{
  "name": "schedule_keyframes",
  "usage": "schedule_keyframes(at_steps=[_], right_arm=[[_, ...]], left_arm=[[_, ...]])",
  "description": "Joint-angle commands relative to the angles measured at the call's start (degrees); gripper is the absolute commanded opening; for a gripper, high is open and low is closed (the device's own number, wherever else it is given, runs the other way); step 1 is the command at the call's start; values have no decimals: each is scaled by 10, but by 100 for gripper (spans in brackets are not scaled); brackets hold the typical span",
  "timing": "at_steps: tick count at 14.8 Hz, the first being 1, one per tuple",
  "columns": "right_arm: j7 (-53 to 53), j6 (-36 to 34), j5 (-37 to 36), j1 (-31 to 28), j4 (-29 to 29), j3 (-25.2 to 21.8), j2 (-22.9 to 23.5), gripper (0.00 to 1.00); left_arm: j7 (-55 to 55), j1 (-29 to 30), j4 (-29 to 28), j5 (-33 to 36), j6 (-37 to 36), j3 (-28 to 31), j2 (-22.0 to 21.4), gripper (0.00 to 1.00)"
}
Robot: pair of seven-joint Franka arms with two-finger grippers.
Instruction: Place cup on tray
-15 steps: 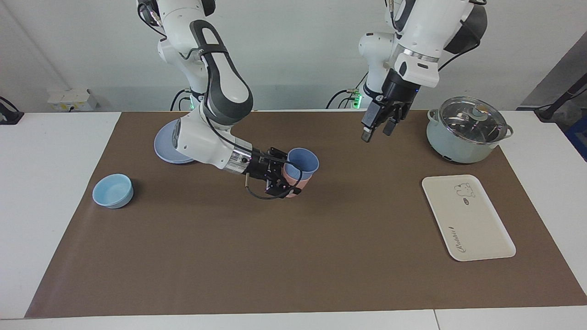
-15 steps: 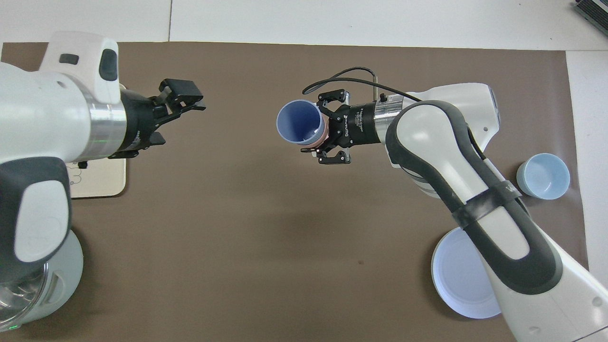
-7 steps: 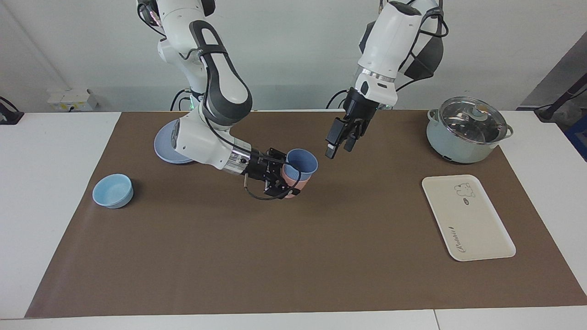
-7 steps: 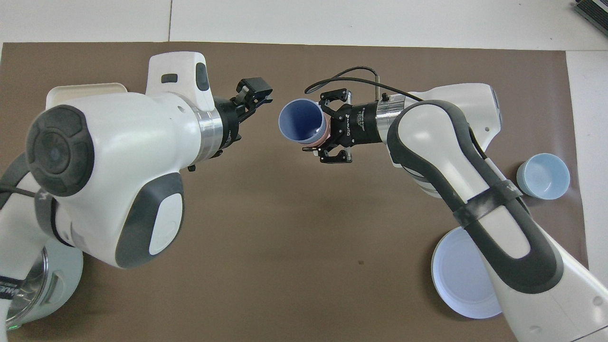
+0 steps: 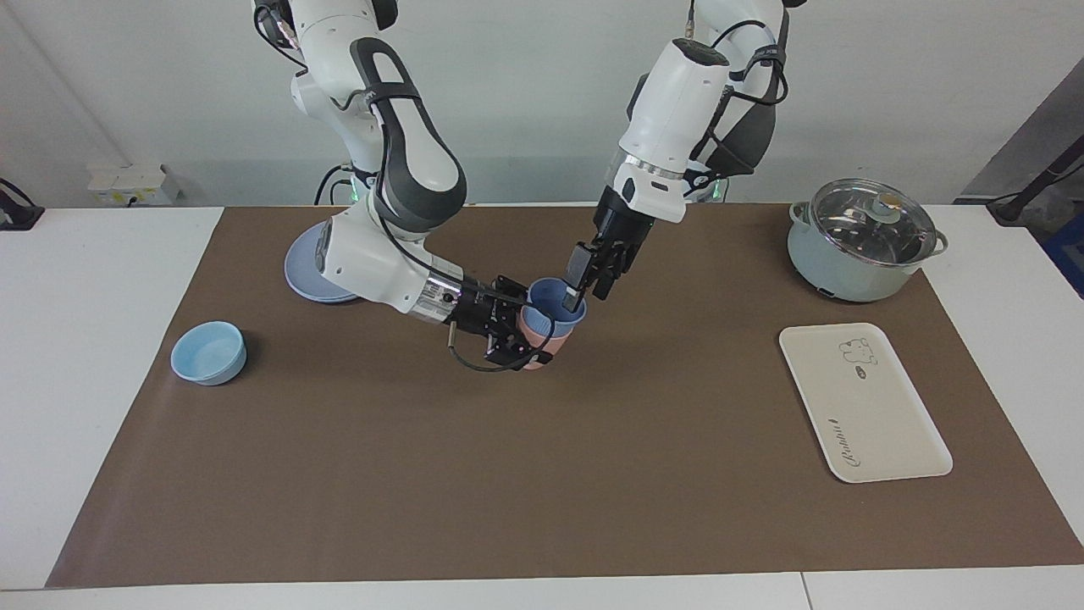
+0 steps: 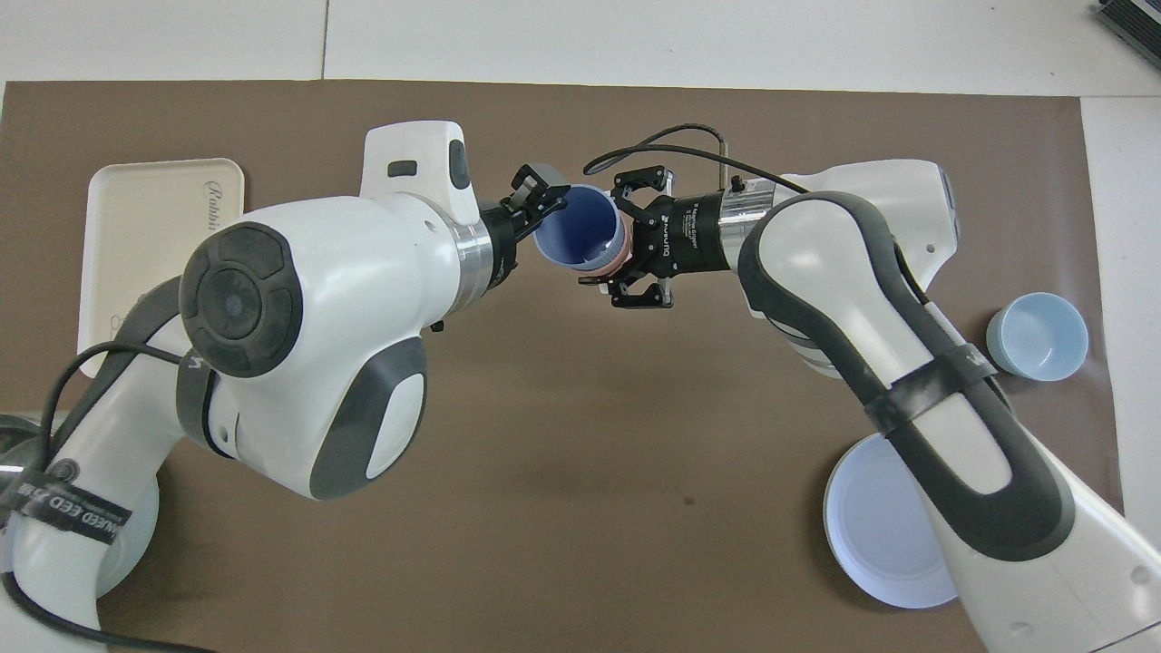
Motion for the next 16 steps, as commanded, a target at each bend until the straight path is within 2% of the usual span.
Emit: schedule_keyframes(at_steps=[1, 3, 4, 5, 8, 11, 14, 16], right_arm=[[2, 12, 18, 3, -14, 0, -13, 0], [2, 13, 18, 3, -14, 0, -13, 0], [2, 13, 18, 3, -14, 0, -13, 0], [2, 13, 18, 3, -13, 0, -13, 0], [29, 23, 18, 2, -11, 0, -12, 0], [30, 41, 18, 3, -11, 0, -12, 0], [23, 40, 26, -5, -6, 0, -9, 0], [23, 37, 59, -17, -4, 0, -10, 0]], left_arm=[[-4, -14, -2, -7, 21, 9, 11, 59], [-2, -14, -2, -7, 27, 10, 20, 26], [-2, -14, -2, -7, 31, 10, 21, 5], [4, -14, -2, -6, 31, 10, 23, 0], [8, -13, 10, -5, 19, 10, 24, 0], [12, -8, 41, -3, -35, 10, 22, 0], [25, -4, 54, -3, -88, 17, -7, 0], [61, 27, 55, -6, -135, 16, -33, 0]])
